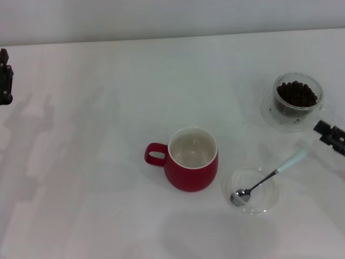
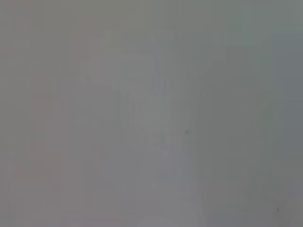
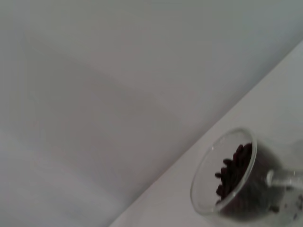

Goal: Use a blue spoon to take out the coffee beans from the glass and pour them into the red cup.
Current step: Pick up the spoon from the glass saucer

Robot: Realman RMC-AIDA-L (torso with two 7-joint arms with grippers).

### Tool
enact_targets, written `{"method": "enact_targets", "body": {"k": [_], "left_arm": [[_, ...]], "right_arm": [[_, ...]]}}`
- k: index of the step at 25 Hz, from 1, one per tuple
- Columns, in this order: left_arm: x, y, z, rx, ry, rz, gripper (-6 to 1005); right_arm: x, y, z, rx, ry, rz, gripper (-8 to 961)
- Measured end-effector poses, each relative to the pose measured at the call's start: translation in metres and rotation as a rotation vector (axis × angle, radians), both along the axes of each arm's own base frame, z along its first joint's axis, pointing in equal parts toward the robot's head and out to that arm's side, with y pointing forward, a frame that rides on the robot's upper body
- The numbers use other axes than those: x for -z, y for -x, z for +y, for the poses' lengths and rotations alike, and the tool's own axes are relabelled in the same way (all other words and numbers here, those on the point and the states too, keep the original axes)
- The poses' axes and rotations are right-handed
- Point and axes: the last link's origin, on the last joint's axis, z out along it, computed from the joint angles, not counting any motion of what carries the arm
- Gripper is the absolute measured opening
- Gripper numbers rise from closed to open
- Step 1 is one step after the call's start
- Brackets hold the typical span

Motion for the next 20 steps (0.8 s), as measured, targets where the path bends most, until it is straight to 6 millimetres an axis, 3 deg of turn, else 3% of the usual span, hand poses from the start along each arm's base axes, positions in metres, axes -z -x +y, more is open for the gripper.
{"method": "enact_targets", "body": {"k": [10, 20], "left_arm": [[0.0, 0.0, 0.001, -0.001, 0.004, 0.004, 424], [-0.001, -0.002, 0.004, 0.009, -0.008, 0.03, 425]], "right_arm": [[0.026, 0.004, -0.029, 0.011, -0.031, 0.01, 838], [0.049, 0.012, -0.035, -0.001, -0.028, -0.003, 838]]}}
